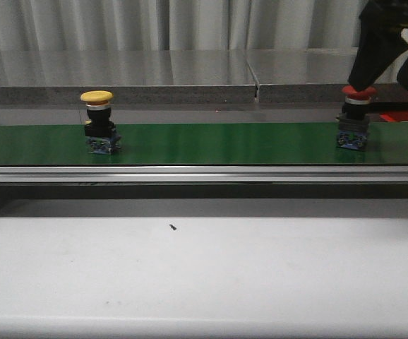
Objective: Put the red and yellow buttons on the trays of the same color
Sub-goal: 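Grasp the red button at the belt's end with the right gripper, then lower the red button into the red tray and open the right gripper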
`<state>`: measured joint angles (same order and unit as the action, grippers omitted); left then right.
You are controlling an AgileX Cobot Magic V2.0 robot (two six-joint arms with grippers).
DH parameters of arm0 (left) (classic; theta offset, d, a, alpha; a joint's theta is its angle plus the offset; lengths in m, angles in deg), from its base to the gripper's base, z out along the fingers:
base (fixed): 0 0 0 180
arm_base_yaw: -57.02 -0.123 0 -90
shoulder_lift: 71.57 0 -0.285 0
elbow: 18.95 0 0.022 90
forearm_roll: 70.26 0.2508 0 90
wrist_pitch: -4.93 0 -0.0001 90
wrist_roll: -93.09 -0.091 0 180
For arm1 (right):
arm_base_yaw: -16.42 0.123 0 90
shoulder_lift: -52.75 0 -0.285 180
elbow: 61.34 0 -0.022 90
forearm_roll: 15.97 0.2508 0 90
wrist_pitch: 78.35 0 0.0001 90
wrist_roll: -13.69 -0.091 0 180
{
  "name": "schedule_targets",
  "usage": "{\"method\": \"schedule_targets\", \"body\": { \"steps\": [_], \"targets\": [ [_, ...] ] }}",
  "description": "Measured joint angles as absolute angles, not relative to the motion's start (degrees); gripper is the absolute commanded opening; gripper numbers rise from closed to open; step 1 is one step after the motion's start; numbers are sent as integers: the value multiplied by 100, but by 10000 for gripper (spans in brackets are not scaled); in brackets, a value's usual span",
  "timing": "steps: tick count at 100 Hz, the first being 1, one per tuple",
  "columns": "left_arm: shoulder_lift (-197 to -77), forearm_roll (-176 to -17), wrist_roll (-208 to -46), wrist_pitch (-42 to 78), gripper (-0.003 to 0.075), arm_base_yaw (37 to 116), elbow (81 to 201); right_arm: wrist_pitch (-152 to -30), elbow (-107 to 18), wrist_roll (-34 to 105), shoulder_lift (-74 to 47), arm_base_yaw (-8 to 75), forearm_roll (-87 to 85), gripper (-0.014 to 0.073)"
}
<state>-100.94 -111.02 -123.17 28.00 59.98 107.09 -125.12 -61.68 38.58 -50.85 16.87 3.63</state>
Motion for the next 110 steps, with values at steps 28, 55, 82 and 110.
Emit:
{"method": "schedule_targets", "body": {
  "steps": [28,55,82,110],
  "targets": [
    [-10094,-11102,-12317,2804,-19,5998,10709,-12464,-6678,3873,-5916,1687,313,449],
    [-10094,-11102,-12317,2804,-19,5998,10709,-12629,-6763,3780,-5996,1687,277,177],
    [-10094,-11102,-12317,2804,-19,5998,10709,-13195,-7740,3202,-6005,1602,-241,177],
    [-10094,-11102,-12317,2804,-19,5998,10709,-13630,-9113,2930,-6188,708,-769,177]
  ]
}}
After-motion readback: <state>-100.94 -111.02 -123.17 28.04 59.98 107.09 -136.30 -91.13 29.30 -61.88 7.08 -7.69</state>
